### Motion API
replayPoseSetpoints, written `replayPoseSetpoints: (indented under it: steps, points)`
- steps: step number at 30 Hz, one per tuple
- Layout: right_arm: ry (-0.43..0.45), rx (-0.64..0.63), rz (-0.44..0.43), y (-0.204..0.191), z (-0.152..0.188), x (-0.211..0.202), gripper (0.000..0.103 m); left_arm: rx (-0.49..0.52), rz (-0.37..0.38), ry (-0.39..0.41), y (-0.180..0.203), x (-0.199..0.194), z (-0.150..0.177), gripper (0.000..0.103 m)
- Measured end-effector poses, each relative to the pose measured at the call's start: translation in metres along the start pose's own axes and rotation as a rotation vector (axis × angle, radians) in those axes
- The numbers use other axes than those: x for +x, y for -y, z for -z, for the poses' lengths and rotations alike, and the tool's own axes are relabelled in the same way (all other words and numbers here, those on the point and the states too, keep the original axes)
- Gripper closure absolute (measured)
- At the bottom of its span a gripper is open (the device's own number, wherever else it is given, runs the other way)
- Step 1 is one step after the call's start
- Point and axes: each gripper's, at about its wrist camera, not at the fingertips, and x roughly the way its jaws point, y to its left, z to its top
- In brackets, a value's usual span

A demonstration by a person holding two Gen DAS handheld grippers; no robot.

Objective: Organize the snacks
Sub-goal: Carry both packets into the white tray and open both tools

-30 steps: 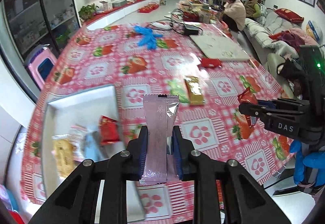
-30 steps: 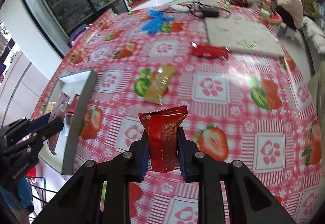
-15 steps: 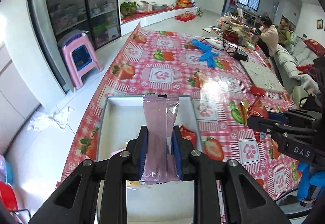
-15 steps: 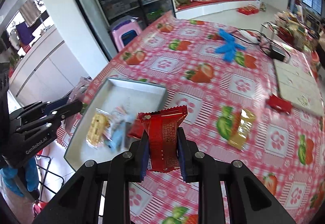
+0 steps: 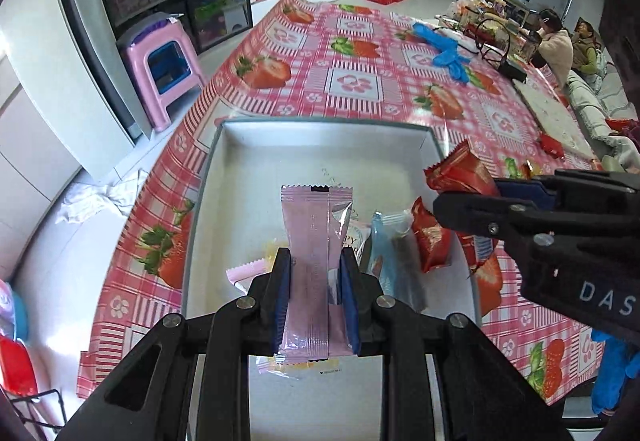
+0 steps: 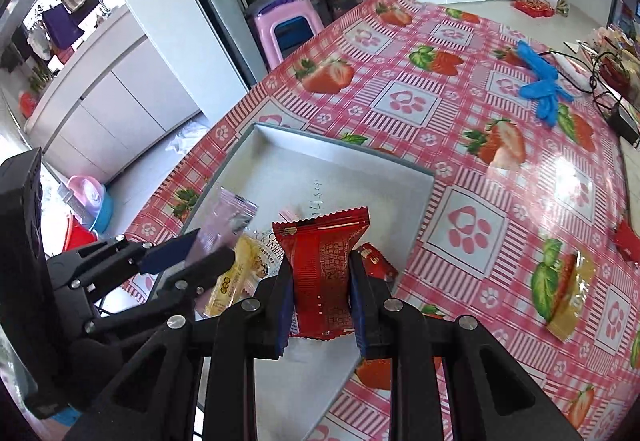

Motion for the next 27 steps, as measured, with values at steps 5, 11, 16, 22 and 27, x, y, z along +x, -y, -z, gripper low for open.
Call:
replayPoseSetpoints:
  steps: [5,11,16,22,27]
  points:
    - [-0.035,0.008,-0.006,0.001,-0.003,0.015,0.077,0.012,-0.001,-0.017,0.000,0.009,0.004,0.077]
    - [-0.062,0.024,-0.013,0.004,-0.006,0.026,0.077,0.032,-0.013,-0.015,0.004,0.012,0.004,0.069]
    - [-0.088,0.040,-0.038,0.008,-0.006,0.030,0.029,0.053,-0.021,0.007,0.011,0.006,0.003,0.026]
    - [-0.053,0.066,-0.021,0.019,-0.006,0.017,0.012,0.080,-0.037,0.015,0.025,0.000,-0.001,0.024]
    - [-0.045,0.123,-0.008,0.045,0.002,0.006,0.011,0.092,-0.004,0.018,0.042,-0.006,-0.007,0.023]
